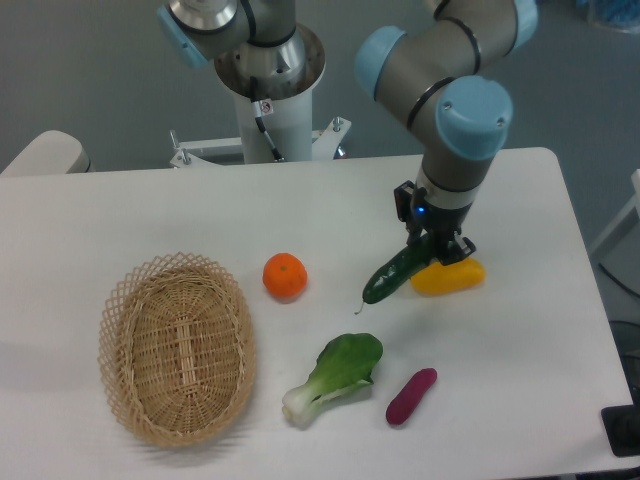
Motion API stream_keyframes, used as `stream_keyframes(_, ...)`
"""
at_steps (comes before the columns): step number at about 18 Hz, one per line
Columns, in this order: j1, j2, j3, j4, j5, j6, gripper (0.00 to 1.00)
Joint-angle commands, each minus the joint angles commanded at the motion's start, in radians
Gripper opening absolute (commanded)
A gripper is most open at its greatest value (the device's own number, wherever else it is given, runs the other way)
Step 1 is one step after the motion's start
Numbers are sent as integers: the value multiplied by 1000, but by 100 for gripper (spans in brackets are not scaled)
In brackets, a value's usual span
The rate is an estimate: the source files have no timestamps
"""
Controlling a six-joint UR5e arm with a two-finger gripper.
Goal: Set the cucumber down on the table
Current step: 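Carry the held green cucumber away from the yellow mango, lowering it, then lower the cucumber onto the table beside the orange and open the gripper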
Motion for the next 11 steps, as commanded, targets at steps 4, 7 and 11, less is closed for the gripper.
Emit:
stream_keyframes(4,-3,0,-39,12,98,89,17)
stream_keyframes(7,-3,-3,-81,20,123,150,17)
stream_keyframes(11,0,-9,-141,31,123,140,17)
